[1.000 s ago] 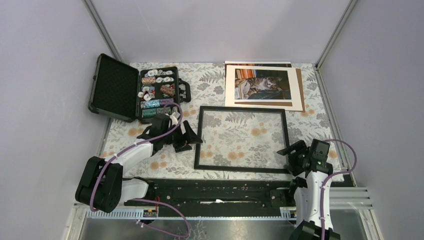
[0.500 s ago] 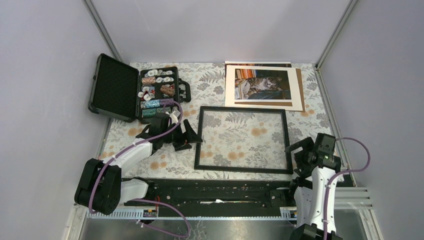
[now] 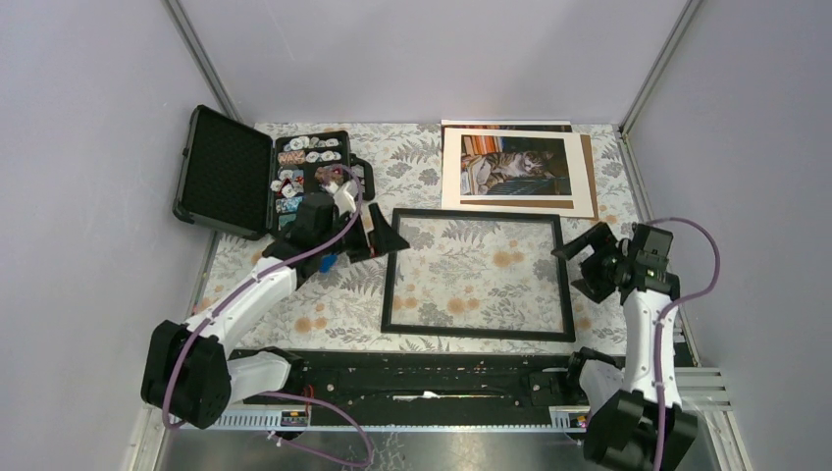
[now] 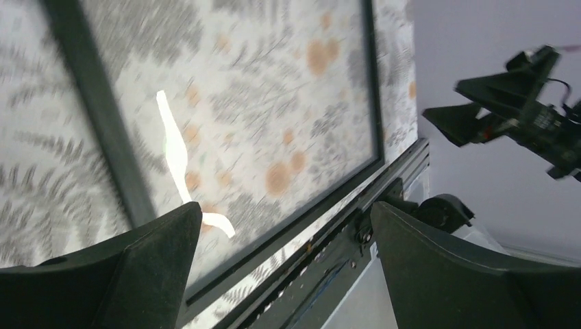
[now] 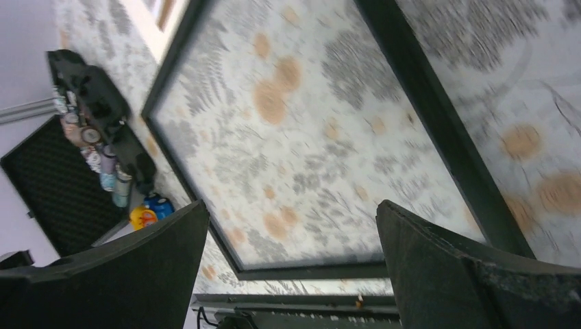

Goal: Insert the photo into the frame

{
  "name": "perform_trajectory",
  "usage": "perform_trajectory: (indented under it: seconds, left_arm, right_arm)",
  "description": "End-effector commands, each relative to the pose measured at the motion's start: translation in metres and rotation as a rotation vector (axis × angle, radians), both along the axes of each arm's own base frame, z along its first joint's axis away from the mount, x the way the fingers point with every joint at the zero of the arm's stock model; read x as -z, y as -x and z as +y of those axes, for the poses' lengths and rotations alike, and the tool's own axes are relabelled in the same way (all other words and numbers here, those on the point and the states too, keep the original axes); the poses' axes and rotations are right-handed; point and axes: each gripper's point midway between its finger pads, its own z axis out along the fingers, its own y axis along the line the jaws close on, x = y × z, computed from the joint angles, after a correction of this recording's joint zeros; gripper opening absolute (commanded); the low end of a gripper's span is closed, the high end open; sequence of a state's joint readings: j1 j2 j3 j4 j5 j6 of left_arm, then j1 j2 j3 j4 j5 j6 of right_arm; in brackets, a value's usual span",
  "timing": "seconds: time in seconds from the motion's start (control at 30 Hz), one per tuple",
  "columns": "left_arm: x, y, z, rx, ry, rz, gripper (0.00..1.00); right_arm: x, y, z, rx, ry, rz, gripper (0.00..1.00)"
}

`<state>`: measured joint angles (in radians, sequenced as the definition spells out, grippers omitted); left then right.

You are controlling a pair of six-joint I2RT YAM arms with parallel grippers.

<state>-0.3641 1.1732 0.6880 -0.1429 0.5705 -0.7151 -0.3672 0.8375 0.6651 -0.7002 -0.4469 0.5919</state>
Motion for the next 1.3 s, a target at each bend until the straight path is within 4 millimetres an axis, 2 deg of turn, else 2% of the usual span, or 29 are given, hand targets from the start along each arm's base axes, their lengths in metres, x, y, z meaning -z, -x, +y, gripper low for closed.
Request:
perform_trajectory:
  seconds: [0.0, 0.17, 0.2, 0.3, 0.37, 0.43, 0.53, 0.6, 0.73, 0.9, 0.97, 1.1, 1.27]
  left_arm:
    - [-0.068, -0.039, -0.02, -0.012, 0.025, -0.243, 0.99]
    - [-0.106, -0.078, -0.049, -0.063, 0.113, -0.389, 0.99]
    - [-0.106, -0.088, -0.058, -0.069, 0.123, -0.411, 0.99]
    - [-0.114, -0.117, -0.081, -0.103, 0.137, -0.46, 0.99]
    - [-0.11, -0.138, -0.092, -0.135, 0.123, -0.514, 0.99]
    - [-0.097, -0.162, -0.1, -0.167, 0.063, -0.583, 0.99]
    - [-0.059, -0.205, -0.111, -0.22, -0.04, -0.565, 0.99]
    - [-0.034, -0.231, -0.125, -0.211, -0.08, -0.544, 0.99]
    - [-0.027, -0.26, -0.16, -0.155, -0.002, -0.592, 0.99]
    - [-0.012, -0.289, -0.192, -0.108, 0.039, -0.573, 0.98]
    - [-0.007, -0.291, -0.197, -0.093, 0.051, -0.569, 0.99]
    - [0.011, -0.293, -0.199, -0.102, 0.071, -0.521, 0.99]
    - [0.027, -0.291, -0.206, -0.078, 0.12, -0.453, 0.99]
  right_arm:
    - [-0.057, -0.07, -0.002, -0.067, -0.018, -0.314, 1.0]
    - [-0.075, -0.135, -0.027, 0.031, -0.015, -0.441, 0.99]
    - [-0.08, -0.152, -0.037, 0.057, 0.003, -0.483, 1.0]
    - [-0.084, -0.187, -0.058, 0.148, 0.003, -0.543, 1.0]
    - [-0.081, -0.208, -0.071, 0.208, -0.006, -0.559, 1.0]
    - [-0.074, -0.225, -0.088, 0.275, 0.01, -0.554, 1.0]
    - [-0.067, -0.247, -0.114, 0.352, 0.022, -0.551, 1.0]
    - [-0.064, -0.263, -0.125, 0.355, 0.03, -0.574, 1.0]
    - [-0.041, -0.281, -0.139, 0.266, 0.131, -0.515, 1.0]
    - [0.006, -0.305, -0.14, 0.112, 0.151, -0.364, 1.0]
    - [0.022, -0.311, -0.135, 0.063, 0.111, -0.326, 1.0]
    - [0.035, -0.322, -0.118, -0.003, 0.014, -0.317, 0.94]
    - [0.054, -0.31, -0.132, 0.006, 0.136, -0.196, 0.95]
